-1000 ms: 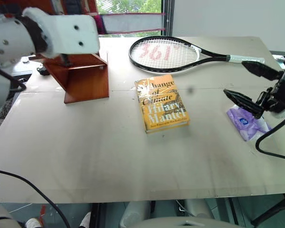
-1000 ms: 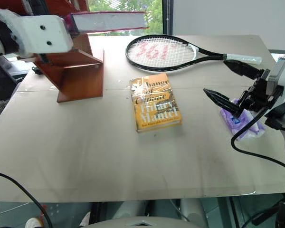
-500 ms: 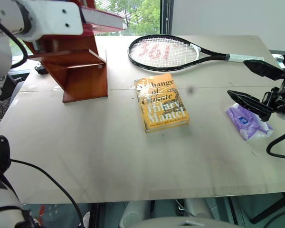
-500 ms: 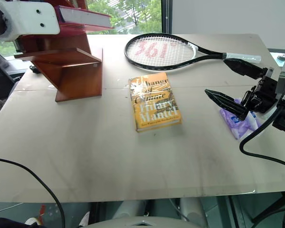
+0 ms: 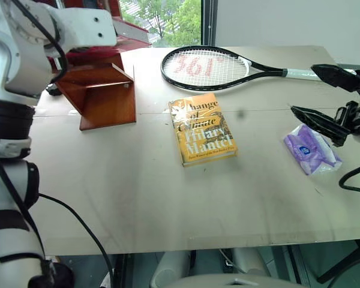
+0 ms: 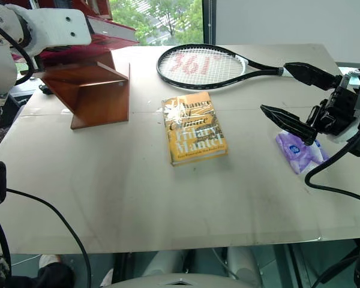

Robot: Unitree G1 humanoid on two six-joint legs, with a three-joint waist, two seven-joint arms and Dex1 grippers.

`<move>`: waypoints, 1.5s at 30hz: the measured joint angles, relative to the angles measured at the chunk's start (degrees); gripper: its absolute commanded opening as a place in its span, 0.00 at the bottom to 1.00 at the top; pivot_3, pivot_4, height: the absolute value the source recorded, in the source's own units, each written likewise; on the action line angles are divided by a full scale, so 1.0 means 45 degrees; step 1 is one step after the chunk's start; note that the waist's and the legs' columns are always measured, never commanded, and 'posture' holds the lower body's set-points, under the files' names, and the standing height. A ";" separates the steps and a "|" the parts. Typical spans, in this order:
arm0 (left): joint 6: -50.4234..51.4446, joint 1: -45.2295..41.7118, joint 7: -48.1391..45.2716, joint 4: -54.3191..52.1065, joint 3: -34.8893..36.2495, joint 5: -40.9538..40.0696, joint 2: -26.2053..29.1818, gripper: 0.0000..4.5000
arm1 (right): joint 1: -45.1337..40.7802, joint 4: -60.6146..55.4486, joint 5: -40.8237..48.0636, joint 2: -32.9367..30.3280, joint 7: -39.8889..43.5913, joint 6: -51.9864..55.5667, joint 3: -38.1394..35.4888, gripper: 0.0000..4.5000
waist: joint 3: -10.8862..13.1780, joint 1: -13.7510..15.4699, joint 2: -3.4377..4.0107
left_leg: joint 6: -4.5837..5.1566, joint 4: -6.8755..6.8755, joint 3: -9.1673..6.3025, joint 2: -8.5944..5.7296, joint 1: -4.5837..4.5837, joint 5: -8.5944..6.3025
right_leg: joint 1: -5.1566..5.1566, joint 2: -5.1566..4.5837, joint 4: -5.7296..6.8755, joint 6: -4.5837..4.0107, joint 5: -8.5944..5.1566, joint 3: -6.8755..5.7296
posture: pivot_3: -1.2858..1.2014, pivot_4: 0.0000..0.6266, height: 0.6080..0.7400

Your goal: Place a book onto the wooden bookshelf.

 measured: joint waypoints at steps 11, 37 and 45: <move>0.0111 -0.0239 -0.0815 0.0434 -0.0137 0.0912 -0.0164 0.06 | -0.0283 -0.0016 0.0398 0.0210 -0.0228 0.0080 0.0003 1.00 | -0.0001 -0.0004 0.0000 | 0.0000 0.0007 0.0012 -0.0001 -0.0003 0.0000 | -0.0006 0.0000 0.0004 0.0000 0.0000 0.0009 | 0.52 0.24 1.00; -0.0858 0.1021 -0.0398 -0.0397 0.2027 -0.1205 0.0574 0.90 | -0.0350 -0.0112 0.0838 0.0100 -0.0456 0.0337 -0.0124 1.00 | -0.0008 -0.0067 -0.0014 | -0.0010 0.0075 0.0016 -0.0002 -0.0144 0.0007 | -0.0105 -0.0004 -0.0007 -0.0010 0.0007 -0.0005 | 0.52 0.24 1.00; 0.4427 0.1779 -0.3514 -0.5891 0.5664 -0.7280 0.0627 0.90 | -0.0067 -0.0117 0.1143 -0.0089 -0.0477 0.0847 -0.0394 1.00 | -0.0009 0.0047 -0.0015 | 0.0017 0.0156 0.0008 -0.0002 -0.0150 -0.0009 | -0.0068 -0.0008 0.0028 0.0004 0.0014 -0.0025 | 0.52 0.24 1.00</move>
